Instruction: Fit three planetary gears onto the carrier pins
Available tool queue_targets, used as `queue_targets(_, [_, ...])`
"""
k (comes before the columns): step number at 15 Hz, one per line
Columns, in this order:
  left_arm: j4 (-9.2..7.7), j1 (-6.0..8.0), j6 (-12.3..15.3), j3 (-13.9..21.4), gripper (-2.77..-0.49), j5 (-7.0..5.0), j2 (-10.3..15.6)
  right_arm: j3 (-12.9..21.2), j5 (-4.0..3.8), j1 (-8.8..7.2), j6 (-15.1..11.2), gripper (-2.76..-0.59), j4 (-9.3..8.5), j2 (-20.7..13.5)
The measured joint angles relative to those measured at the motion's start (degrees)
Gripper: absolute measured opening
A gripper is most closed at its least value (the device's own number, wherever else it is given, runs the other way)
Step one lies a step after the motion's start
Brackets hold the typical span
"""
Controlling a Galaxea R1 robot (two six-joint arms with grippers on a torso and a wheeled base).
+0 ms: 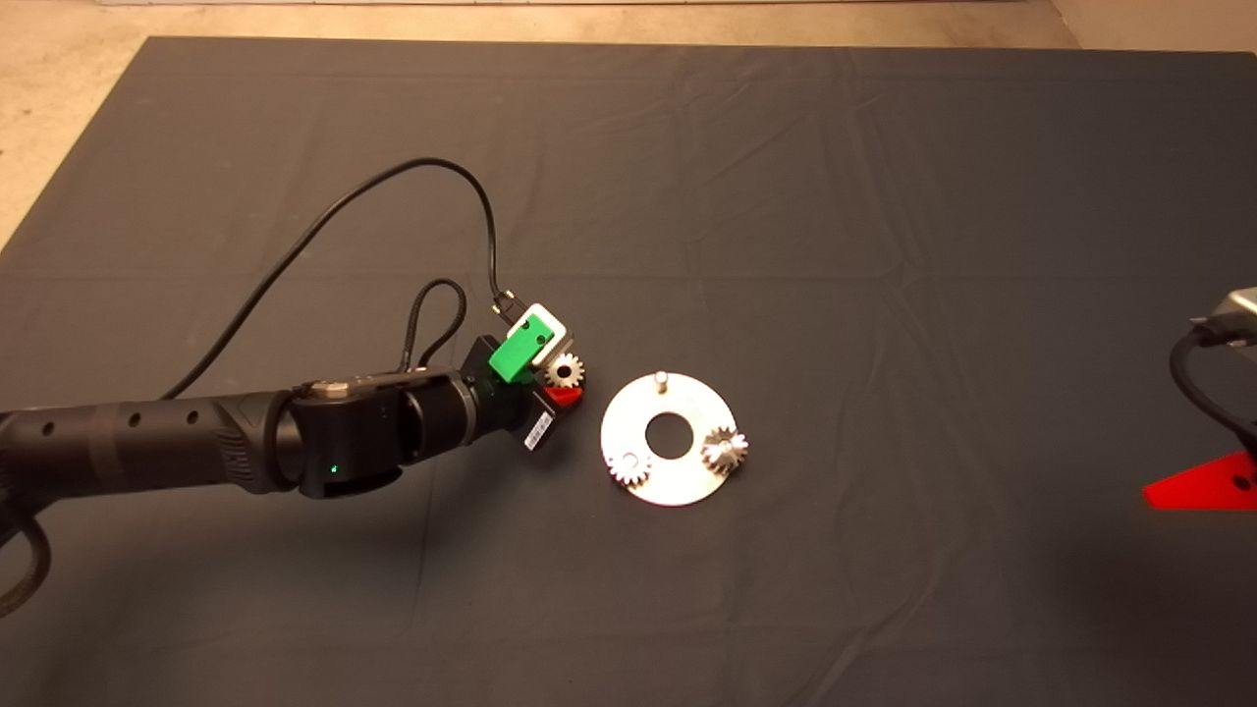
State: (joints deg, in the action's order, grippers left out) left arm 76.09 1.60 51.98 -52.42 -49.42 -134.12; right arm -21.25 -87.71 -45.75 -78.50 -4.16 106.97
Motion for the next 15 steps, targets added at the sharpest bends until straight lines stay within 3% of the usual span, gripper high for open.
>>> queue_targets(5, [-0.05,0.00,-0.1,0.4,-2.57,-0.05,0.4,0.0,0.00,0.00,0.0,-1.76,0.00,0.0])
queue_targets(8, [-0.60,0.37,-0.1,3.6,-2.62,-1.19,2.3,0.0,0.00,0.00,0.0,-1.76,0.00,0.0])
queue_targets(10, [-0.74,2.52,-0.2,5.9,-2.62,-2.45,2.7,0.0,0.03,0.00,0.0,-1.76,-0.05,0.0])
queue_targets(11, [-0.73,3.46,-0.2,7.2,-2.62,-4.01,2.7,0.0,0.01,0.00,0.0,-1.76,-0.05,0.0])
queue_targets(13, [-0.77,4.13,-0.1,9.5,-2.62,-6.15,2.6,0.0,-0.05,0.00,0.0,-1.76,-0.09,0.0])
queue_targets(15, [-0.82,4.13,0.0,11.1,-2.62,-6.53,1.9,0.0,0.01,-0.02,0.0,-1.76,-0.11,0.0])
